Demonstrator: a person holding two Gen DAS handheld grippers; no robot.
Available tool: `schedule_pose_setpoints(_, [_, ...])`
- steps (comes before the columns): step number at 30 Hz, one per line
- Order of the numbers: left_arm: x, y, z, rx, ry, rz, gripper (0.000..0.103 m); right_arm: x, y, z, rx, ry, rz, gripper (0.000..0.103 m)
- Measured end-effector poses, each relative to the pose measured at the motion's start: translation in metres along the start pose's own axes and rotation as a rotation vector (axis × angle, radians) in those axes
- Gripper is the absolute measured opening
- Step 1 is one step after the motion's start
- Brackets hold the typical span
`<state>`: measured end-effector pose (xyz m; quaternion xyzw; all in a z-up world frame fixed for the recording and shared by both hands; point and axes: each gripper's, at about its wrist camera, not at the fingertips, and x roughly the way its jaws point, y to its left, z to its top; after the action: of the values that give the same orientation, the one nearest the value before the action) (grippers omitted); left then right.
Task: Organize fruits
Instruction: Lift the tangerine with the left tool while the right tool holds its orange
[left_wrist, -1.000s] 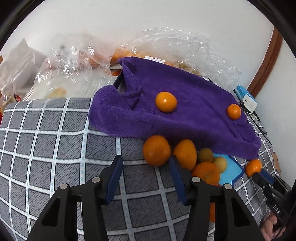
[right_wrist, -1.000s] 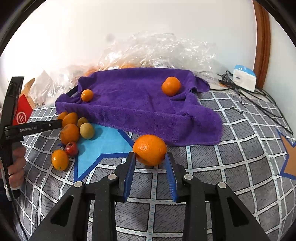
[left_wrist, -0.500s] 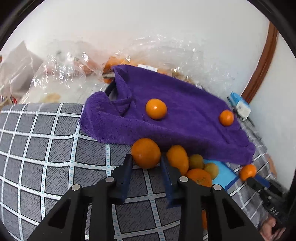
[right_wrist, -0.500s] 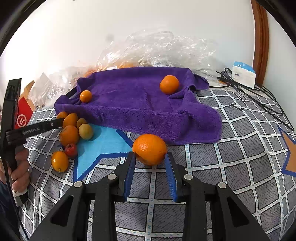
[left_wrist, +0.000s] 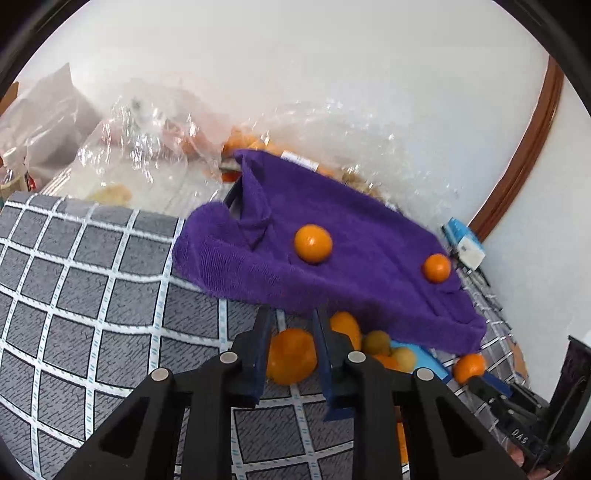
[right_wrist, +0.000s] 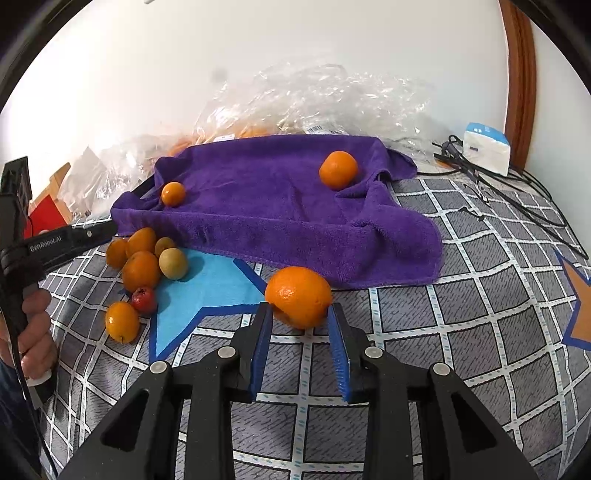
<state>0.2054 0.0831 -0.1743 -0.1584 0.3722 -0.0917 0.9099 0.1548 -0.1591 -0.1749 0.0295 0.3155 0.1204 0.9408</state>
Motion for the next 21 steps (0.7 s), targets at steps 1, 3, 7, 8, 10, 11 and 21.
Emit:
schedule_pose_setpoints(1, [0.004, -0.001, 0.000, -0.001, 0.011, -0.005, 0.023, 0.001, -0.001, 0.000, 0.003, 0.003, 0.003, 0.031])
schedule_pose_setpoints(3, [0.005, -0.001, 0.000, -0.004, 0.022, -0.001, 0.026, 0.002, -0.002, 0.000, 0.006, 0.008, -0.001, 0.031])
schedule_pose_setpoints(7, [0.014, -0.003, -0.002, 0.008, 0.074, 0.014, 0.043, 0.002, -0.002, 0.000, 0.007, 0.011, -0.004, 0.031])
schedule_pose_setpoints(8, [0.014, -0.004, -0.003, 0.009, 0.074, 0.025, 0.046, 0.003, -0.002, 0.000, 0.009, 0.012, -0.003, 0.031])
schedule_pose_setpoints(10, [0.015, -0.003, -0.003, 0.006, 0.079, 0.036, 0.047, 0.004, -0.004, 0.000, 0.013, 0.015, -0.001, 0.031])
schedule_pose_setpoints(11, [0.015, -0.003, -0.003, 0.002, 0.084, 0.036, 0.047, 0.004, -0.004, 0.000, 0.015, 0.017, -0.002, 0.031])
schedule_pose_setpoints(21, [0.015, -0.017, -0.012, 0.144, 0.122, 0.094, 0.047, 0.004, -0.004, 0.000, 0.006, 0.016, -0.007, 0.031])
